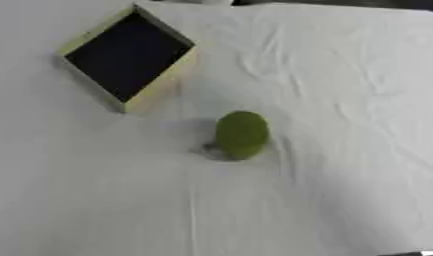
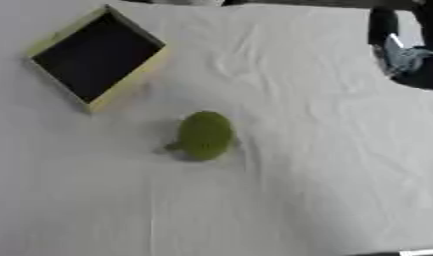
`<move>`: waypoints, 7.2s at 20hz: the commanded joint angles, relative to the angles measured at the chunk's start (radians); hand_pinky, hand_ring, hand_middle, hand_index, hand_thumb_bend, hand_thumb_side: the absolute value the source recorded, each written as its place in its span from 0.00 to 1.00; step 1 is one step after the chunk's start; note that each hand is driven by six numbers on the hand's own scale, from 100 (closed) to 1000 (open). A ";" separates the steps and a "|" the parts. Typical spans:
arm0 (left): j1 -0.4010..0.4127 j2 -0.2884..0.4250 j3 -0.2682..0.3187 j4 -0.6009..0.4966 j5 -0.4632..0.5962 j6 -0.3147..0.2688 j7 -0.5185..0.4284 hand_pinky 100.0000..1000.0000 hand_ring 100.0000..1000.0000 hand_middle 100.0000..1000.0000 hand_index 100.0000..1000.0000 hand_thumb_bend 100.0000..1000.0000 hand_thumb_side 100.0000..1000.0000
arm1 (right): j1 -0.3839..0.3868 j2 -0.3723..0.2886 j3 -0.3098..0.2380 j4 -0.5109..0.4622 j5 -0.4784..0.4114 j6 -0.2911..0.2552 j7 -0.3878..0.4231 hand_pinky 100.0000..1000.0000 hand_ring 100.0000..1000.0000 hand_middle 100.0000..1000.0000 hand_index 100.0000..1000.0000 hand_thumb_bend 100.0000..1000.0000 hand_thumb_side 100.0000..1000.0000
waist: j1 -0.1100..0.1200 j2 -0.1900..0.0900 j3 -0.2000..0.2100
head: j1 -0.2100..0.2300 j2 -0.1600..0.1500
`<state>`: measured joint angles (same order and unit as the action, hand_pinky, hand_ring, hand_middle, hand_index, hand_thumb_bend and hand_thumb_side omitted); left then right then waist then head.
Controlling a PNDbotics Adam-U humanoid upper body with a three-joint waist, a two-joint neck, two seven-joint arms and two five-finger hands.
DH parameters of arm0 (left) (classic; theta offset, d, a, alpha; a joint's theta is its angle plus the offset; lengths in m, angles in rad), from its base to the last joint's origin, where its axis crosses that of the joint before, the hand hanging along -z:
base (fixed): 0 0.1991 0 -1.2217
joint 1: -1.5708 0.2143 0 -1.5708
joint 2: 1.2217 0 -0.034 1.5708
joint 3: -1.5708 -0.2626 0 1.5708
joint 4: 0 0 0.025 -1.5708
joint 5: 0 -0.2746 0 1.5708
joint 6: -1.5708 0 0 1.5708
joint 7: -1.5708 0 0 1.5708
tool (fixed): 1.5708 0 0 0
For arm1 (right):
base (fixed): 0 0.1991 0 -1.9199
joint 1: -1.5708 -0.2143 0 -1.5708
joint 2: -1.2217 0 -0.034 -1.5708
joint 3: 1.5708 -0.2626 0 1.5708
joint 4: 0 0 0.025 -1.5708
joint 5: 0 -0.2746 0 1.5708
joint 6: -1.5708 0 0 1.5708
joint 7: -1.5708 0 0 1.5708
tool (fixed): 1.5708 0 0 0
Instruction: Pick up objects on the table and place them in the box.
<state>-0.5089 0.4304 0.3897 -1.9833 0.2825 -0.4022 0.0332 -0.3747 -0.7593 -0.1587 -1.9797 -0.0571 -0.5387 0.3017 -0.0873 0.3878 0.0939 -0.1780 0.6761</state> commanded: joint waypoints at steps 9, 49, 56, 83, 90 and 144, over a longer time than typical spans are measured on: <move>-0.008 0.032 -0.009 -0.017 0.010 0.003 -0.014 0.54 0.67 0.55 0.66 0.00 0.45 | -0.150 -0.177 0.237 -0.020 0.190 -0.024 0.097 0.87 1.00 0.85 0.91 0.00 0.00 | -0.004 -0.028 0.015 | -0.023 0.006; -0.015 0.026 -0.020 -0.017 0.021 0.014 -0.028 0.54 0.67 0.56 0.66 0.00 0.45 | -0.343 -0.025 0.504 0.119 0.193 0.195 0.543 0.92 1.00 0.87 1.00 0.00 0.28 | -0.017 -0.040 0.037 | -0.033 0.021; -0.016 0.026 -0.021 -0.017 0.022 0.014 -0.029 0.54 0.67 0.56 0.66 0.00 0.45 | -0.329 -0.032 0.516 0.150 0.210 0.213 0.563 0.92 1.00 0.87 1.00 0.24 0.09 | -0.017 -0.039 0.038 | -0.033 0.022; -0.017 0.021 -0.022 -0.017 0.025 0.019 -0.045 0.54 0.68 0.56 0.66 0.00 0.47 | -0.313 0.018 0.502 0.247 0.432 0.150 0.440 0.92 1.00 0.87 1.00 0.25 0.10 | -0.012 -0.031 0.038 | -0.035 0.020; -0.019 0.020 -0.023 -0.017 0.027 0.019 -0.046 0.54 0.68 0.56 0.66 0.00 0.47 | -0.310 0.011 0.502 0.261 0.463 0.143 0.393 0.92 1.00 0.87 1.00 0.27 0.12 | -0.013 -0.031 0.041 | -0.038 0.019; -0.044 0.010 -0.033 -0.017 0.038 0.027 -0.046 0.54 0.68 0.56 0.66 0.00 0.48 | -0.597 0.071 0.412 0.430 0.162 0.110 0.282 0.53 0.79 0.43 0.67 0.00 0.08 | -0.029 -0.031 0.068 | -0.072 0.012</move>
<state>-0.5381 0.4278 0.3581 -1.9833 0.3174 -0.3775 -0.0139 -0.9492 -0.6805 0.2748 -1.5704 0.1108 -0.4210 0.5825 -0.1229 0.3786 0.1635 -0.2442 0.6925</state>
